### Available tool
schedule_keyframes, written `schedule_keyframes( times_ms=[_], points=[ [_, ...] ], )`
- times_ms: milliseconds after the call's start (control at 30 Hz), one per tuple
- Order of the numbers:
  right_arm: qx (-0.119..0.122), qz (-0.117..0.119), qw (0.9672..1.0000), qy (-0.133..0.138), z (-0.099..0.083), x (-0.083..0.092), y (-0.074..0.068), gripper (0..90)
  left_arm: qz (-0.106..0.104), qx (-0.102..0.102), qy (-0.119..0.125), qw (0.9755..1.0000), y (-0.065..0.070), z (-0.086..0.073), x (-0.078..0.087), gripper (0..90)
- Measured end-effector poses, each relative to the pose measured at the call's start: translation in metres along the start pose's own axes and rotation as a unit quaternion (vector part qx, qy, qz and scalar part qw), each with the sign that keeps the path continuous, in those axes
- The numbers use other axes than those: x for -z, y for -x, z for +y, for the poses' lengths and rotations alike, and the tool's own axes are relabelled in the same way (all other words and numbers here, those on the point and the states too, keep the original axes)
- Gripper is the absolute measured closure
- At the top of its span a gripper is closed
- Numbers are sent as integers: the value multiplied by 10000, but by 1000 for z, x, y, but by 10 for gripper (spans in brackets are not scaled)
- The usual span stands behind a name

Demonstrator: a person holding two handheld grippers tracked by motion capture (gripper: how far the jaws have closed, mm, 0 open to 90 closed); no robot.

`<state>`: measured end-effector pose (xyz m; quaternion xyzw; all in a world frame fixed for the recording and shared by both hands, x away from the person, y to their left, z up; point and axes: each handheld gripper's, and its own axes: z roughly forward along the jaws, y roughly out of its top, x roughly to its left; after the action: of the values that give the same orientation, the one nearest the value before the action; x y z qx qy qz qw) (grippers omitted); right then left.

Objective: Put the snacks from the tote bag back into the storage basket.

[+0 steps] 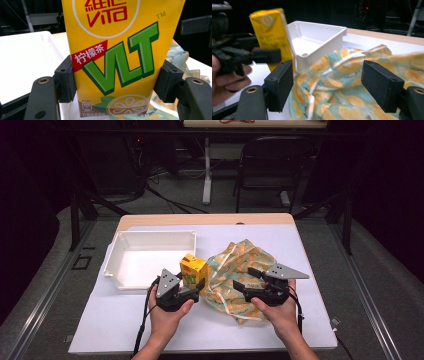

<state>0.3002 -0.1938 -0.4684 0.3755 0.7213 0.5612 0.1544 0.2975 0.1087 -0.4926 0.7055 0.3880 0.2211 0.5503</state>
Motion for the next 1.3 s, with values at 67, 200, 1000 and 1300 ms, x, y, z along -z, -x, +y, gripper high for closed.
schedule_keyframes(
  times_ms=[67, 200, 1000, 1300],
  points=[
    [-24, -55, 10000, 11, -4, 2, 4, 256, 36, 12, -3, 10000, -2, 1, 2, 322],
    [-31, -186, 9998, -35, -10, 6, 11, 255, 58, 37, 40, 10000, -6, 2, 6, 322],
    [-246, -599, 9978, -118, -33, 31, 38, 255, 366, 245, 311, 9985, -31, 10, 35, 323],
    [-158, -623, 9978, -150, -37, 28, 36, 253, 601, 400, 335, 9968, -47, 8, 39, 324]
  ],
)
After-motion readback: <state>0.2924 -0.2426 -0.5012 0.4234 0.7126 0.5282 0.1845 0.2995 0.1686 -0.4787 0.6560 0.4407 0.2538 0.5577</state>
